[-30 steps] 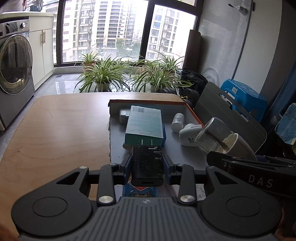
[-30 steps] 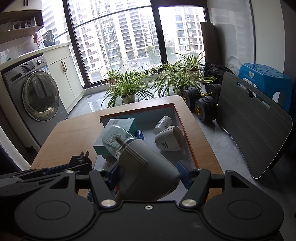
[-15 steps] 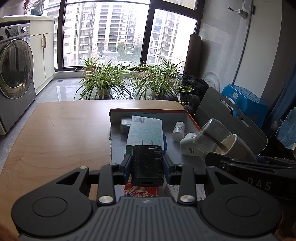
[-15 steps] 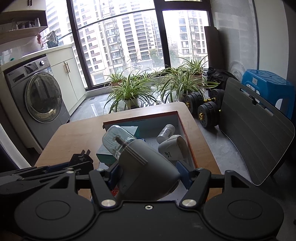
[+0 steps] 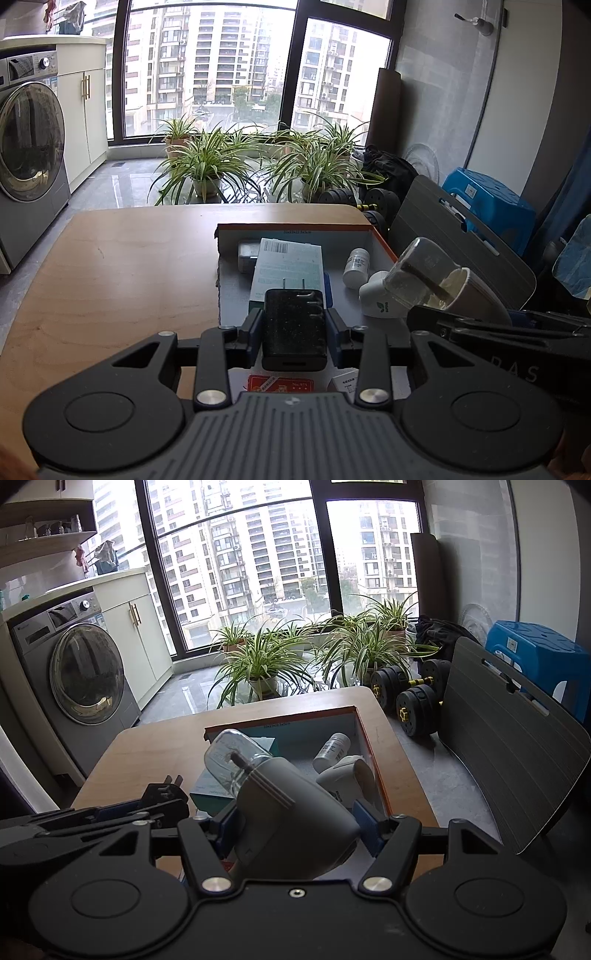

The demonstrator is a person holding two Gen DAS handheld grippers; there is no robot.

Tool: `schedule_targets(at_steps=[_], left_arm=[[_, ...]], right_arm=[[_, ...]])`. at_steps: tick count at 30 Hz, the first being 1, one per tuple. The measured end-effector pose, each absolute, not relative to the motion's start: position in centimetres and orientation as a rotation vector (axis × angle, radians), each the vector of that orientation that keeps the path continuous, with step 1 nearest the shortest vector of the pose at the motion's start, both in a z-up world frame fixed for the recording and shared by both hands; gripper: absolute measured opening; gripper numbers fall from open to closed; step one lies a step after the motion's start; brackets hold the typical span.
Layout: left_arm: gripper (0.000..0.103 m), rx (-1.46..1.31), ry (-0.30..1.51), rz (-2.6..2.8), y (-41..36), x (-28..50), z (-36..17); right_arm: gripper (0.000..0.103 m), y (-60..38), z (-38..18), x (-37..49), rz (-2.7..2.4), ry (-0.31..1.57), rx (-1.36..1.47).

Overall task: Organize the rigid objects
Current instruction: 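Lower the black adapter into the tray with the left tool while the right tool holds the freshener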

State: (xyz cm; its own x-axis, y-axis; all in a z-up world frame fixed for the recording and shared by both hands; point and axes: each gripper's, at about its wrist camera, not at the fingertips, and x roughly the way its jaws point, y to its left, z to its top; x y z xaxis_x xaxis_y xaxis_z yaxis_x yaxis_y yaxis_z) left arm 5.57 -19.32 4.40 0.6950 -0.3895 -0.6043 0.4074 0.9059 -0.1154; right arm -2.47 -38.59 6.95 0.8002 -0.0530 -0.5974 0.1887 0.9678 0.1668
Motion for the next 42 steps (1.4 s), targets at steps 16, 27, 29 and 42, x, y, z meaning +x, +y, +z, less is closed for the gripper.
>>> schedule_targets(at_steps=[16, 27, 29, 42], left_arm=[[0.036, 0.03, 0.672, -0.448, -19.7, 6.9, 4.4], [0.036, 0.028, 0.672, -0.449, -19.8, 7.1, 4.3], [0.036, 0.028, 0.674, -0.45, -19.8, 7.2, 4.2], [0.036, 0.026, 0.681, -0.445, -19.8, 7.9, 3.8]], right_arm=[[0.078, -38.8, 7.0, -1.6, -0.134, 0.636, 0.224], [0.078, -39.6, 6.8, -0.7, -0.139, 0.632, 0.222], [0.078, -39.6, 6.7, -0.8, -0.139, 0.635, 0.222], [0.078, -39.7, 6.6, -0.5, -0.138, 0.636, 0.219]])
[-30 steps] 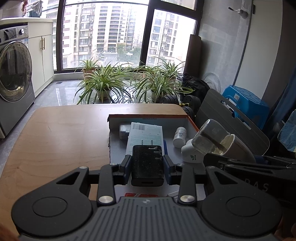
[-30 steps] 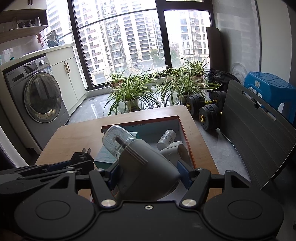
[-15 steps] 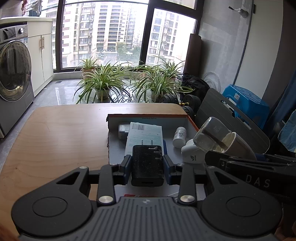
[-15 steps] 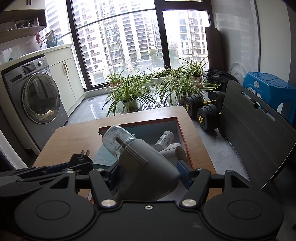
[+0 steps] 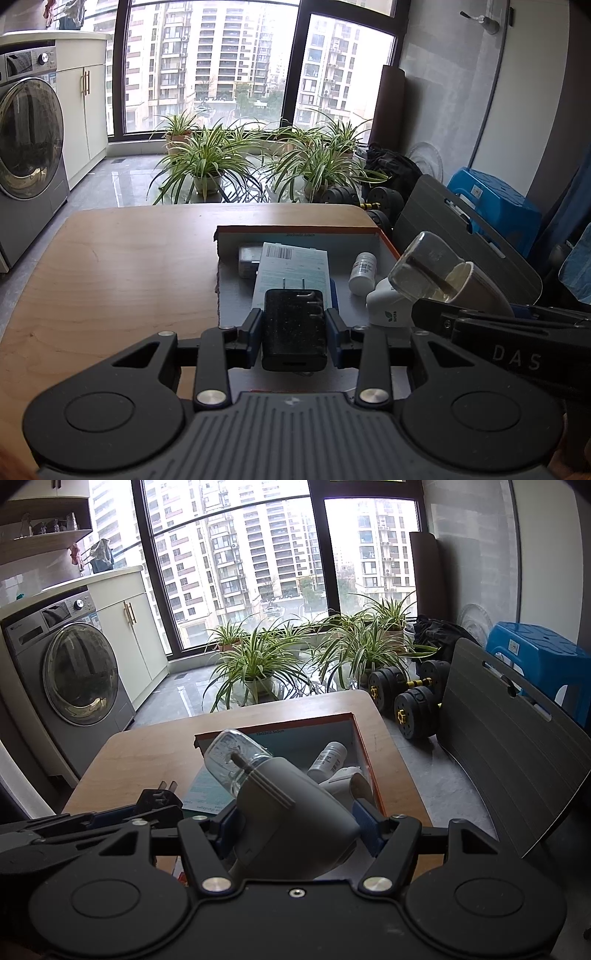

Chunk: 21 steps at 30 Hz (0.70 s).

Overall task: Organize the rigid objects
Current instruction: 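Lower the black adapter into the tray with the left tool while the right tool holds the freshener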

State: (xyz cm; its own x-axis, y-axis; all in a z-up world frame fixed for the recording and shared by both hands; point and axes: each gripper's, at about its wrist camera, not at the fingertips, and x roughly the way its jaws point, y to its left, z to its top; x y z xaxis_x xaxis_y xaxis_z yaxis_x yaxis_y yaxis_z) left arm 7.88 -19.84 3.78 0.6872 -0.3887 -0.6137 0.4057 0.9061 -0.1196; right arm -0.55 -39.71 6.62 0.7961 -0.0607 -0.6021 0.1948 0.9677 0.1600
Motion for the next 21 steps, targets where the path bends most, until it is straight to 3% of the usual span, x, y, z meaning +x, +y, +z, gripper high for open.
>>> schedule_targets(at_steps=[21], left_arm=[[0.036, 0.029, 0.689, -0.443, -19.9, 8.5, 3.5]], right_arm=[[0.078, -40.2, 4.9, 1.5, -0.141, 0.656, 0.218]])
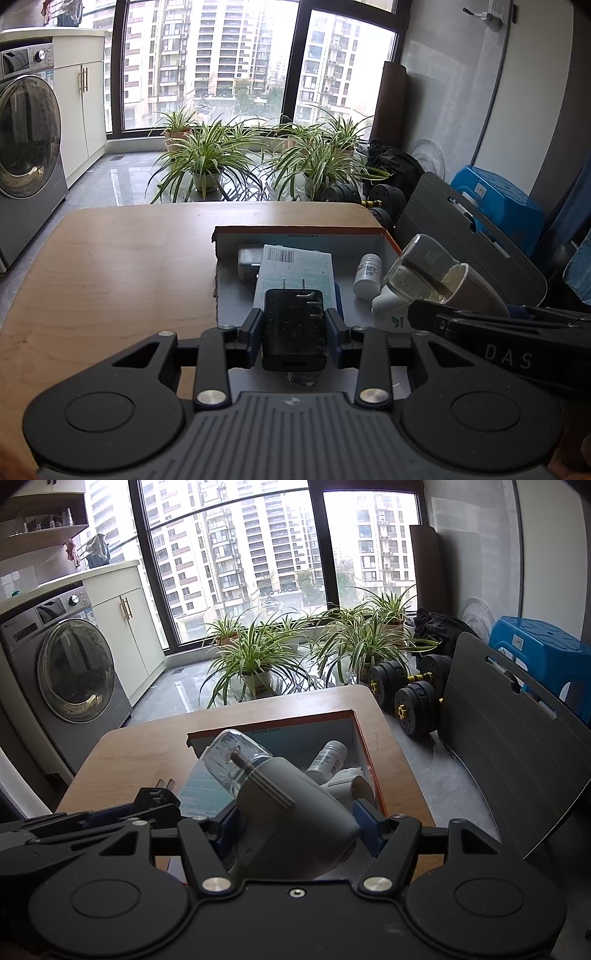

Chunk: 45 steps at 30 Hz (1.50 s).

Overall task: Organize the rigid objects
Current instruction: 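Lower the black adapter into the tray with the left tool while the right tool holds the freshener, then open both tools to release the adapter and air freshener into the tray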

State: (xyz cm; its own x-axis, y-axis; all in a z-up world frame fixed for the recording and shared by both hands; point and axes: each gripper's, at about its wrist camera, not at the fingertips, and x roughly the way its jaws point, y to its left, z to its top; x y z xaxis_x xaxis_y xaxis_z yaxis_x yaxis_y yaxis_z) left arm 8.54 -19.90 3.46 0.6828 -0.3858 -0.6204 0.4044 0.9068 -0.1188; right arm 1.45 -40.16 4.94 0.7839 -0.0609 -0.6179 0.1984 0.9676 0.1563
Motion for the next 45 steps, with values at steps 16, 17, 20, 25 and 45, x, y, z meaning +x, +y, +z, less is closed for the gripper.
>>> schedule_targets(at_steps=[16, 17, 20, 25, 45], left_arm=[[0.036, 0.033, 0.694, -0.45, -20.2, 9.3, 3.0], [0.036, 0.031, 0.696, -0.451, -20.2, 9.3, 3.0], [0.036, 0.029, 0.699, -0.452, -20.2, 9.3, 3.0], [0.036, 0.019, 0.711, -0.446, -19.5, 9.4, 2.7], [0.036, 0.001, 0.737, -0.43, -16.7, 7.5, 2.4]], right_arm=[[0.078, -40.1, 4.5, 2.4, -0.141, 0.666, 0.217], [0.078, -40.0, 4.5, 2.4, -0.141, 0.666, 0.217], [0.078, -40.0, 4.5, 2.5, -0.141, 0.668, 0.217], [0.078, -40.0, 4.0, 2.5, -0.144, 0.679, 0.217], [0.078, -38.4, 2.5, -1.6, -0.143, 0.738, 0.254]])
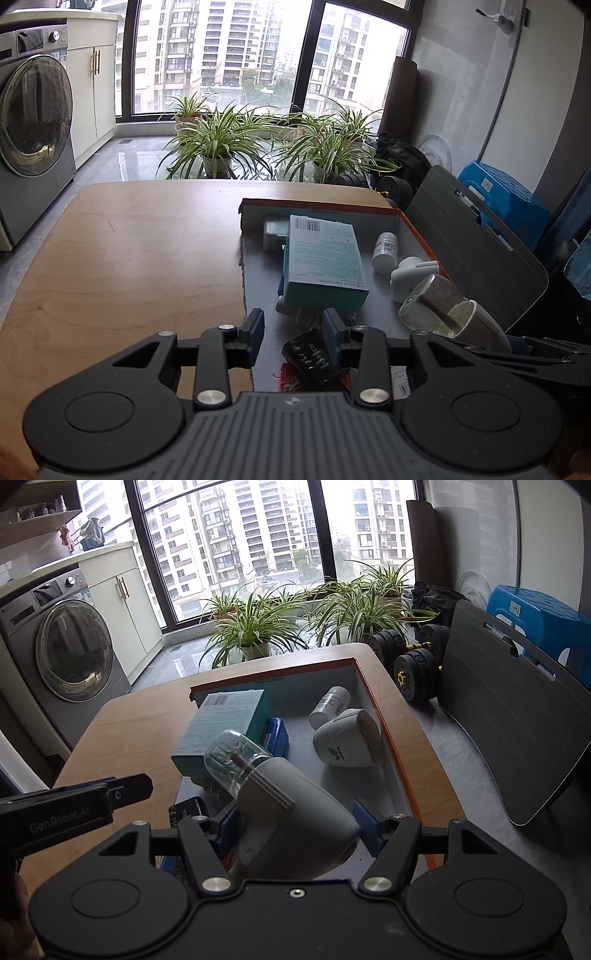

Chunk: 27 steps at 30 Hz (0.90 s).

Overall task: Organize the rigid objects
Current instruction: 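Open both tools to release the adapter and air freshener into the tray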

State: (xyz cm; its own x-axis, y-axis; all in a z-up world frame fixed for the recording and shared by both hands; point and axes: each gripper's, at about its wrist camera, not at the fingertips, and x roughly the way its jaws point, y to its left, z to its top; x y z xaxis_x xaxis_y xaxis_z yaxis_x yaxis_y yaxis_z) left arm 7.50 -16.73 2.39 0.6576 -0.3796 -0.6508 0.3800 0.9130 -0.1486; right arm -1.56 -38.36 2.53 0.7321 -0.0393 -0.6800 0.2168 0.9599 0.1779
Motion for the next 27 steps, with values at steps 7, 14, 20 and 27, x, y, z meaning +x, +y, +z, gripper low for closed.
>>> schedule_targets(at_steps=[7, 14, 20, 27], left_arm=[[0.036, 0.01, 0.752, -0.438, -16.7, 6.5, 1.9], [0.037, 0.01, 0.738, -0.456, -16.9, 5.7, 2.3], [0.047, 0.009, 0.736, -0.463, -16.9, 4.9, 2.6], [0.074, 0.027, 0.724, -0.46, -17.4, 3.3, 3.3]], right_arm=[[0.079, -37.9, 2.3, -2.0, -0.147, 0.743, 0.25], [0.08, -38.6, 3.4, -2.1, -0.14, 0.688, 0.257], [0.08, -39.1, 3.7, -3.9, -0.153, 0.694, 0.275], [0.081, -38.8, 5.2, -6.9, -0.17, 0.654, 0.256]])
